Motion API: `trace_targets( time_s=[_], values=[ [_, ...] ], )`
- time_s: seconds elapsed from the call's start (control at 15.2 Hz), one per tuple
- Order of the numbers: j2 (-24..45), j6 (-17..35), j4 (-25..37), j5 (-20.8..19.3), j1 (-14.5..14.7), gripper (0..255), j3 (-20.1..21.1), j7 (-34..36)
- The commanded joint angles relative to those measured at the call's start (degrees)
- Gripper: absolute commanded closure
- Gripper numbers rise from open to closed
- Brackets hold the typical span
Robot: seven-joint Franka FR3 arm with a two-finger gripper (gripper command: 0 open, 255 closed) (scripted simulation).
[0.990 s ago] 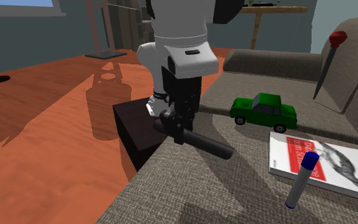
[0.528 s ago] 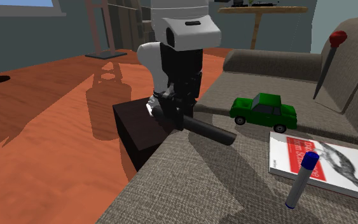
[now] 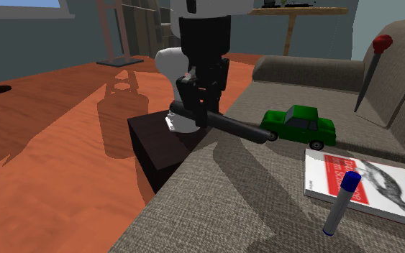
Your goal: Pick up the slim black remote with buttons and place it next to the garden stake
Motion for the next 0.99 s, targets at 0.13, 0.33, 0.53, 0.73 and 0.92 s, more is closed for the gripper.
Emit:
trace_targets(
  time_s=[0.13, 0.33, 0.53, 0.73, 0.92],
  values=[
    [0.0, -3.1, 3.1, 0.0, -0.1, 255, 0.0, 0.2],
    [0.1, -5.4, 5.5, -0.1, -0.1, 255, -0.1, 0.3],
    [0.2, -7.8, 8.0, 0.0, -0.2, 255, -0.1, 0.4],
    [0.5, -10.2, 10.7, 0.1, -0.4, 255, -0.2, 0.5],
    [1.0, -12.7, 13.6, 0.2, -0.6, 255, -0.3, 0.5]
  ],
)
